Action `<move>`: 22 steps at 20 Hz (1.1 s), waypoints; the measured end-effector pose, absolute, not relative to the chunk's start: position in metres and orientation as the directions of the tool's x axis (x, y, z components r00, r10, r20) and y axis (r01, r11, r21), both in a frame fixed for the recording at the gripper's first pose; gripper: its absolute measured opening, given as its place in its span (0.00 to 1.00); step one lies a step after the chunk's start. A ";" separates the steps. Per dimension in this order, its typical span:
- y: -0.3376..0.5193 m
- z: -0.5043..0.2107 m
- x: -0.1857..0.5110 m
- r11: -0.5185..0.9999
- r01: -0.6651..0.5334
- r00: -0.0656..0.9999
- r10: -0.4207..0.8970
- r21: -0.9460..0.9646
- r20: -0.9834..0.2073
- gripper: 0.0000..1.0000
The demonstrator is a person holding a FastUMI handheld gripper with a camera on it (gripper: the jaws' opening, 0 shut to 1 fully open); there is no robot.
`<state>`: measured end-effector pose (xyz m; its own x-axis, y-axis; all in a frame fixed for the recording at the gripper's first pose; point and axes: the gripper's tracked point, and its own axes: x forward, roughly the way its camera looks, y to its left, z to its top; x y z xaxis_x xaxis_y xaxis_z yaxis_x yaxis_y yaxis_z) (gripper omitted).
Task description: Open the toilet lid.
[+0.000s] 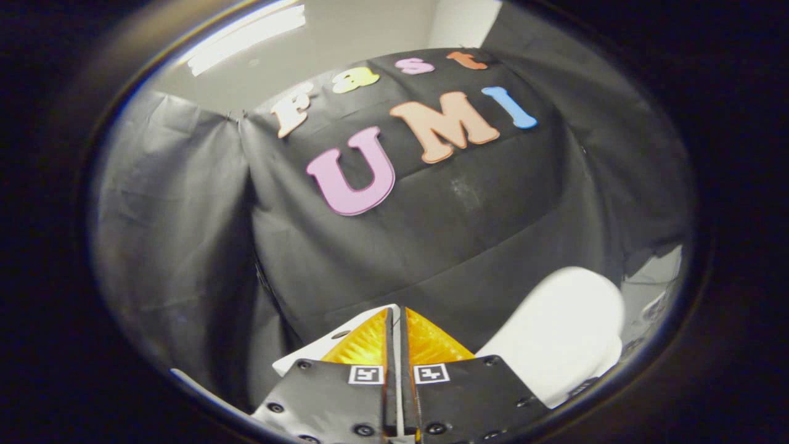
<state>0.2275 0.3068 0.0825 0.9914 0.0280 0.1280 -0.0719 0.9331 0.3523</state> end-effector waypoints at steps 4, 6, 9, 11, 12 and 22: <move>0.354 0.082 0.248 0.952 -0.184 0.982 0.165 0.246 0.097 0.02; 0.363 0.074 0.247 0.949 -0.184 0.982 0.164 0.256 0.097 0.01; 0.354 0.057 0.246 0.946 -0.161 0.986 0.142 0.282 0.088 0.01; 0.344 0.049 0.245 0.945 -0.137 0.990 0.120 0.296 0.075 0.01; 0.336 0.045 0.243 0.943 -0.121 0.992 0.103 0.311 0.076 0.01; 0.281 0.029 0.231 0.937 0.004 0.997 -0.030 0.351 0.070 0.01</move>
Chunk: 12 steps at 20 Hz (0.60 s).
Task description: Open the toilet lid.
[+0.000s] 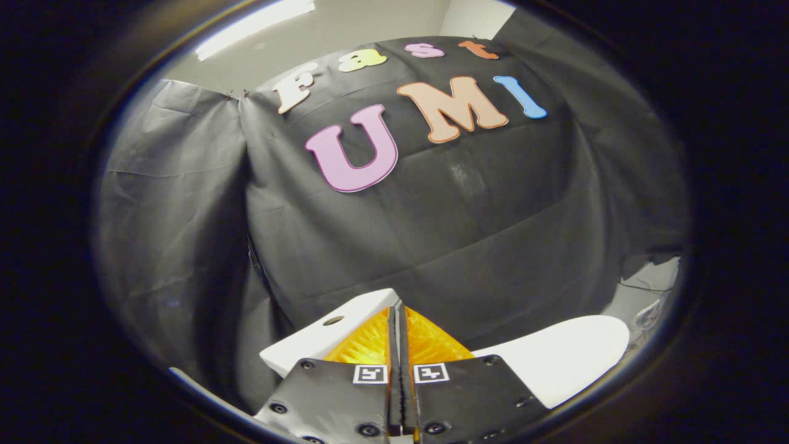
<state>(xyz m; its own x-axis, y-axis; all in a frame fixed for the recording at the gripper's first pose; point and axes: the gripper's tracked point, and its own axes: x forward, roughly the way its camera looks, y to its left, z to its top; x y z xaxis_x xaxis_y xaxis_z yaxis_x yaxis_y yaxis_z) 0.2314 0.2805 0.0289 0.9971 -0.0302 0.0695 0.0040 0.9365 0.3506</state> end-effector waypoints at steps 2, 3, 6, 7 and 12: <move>0.281 0.023 0.235 0.939 0.006 0.998 -0.026 0.345 0.054 0.01; 0.285 0.019 0.238 0.941 -0.002 0.999 -0.014 0.337 0.045 0.01; 0.308 0.020 0.252 0.950 -0.056 0.998 0.047 0.306 0.038 0.01; 0.319 0.020 0.259 0.953 -0.079 0.997 0.072 0.294 0.034 0.01; 0.384 0.022 0.290 0.950 -0.194 0.980 0.199 0.244 0.003 0.01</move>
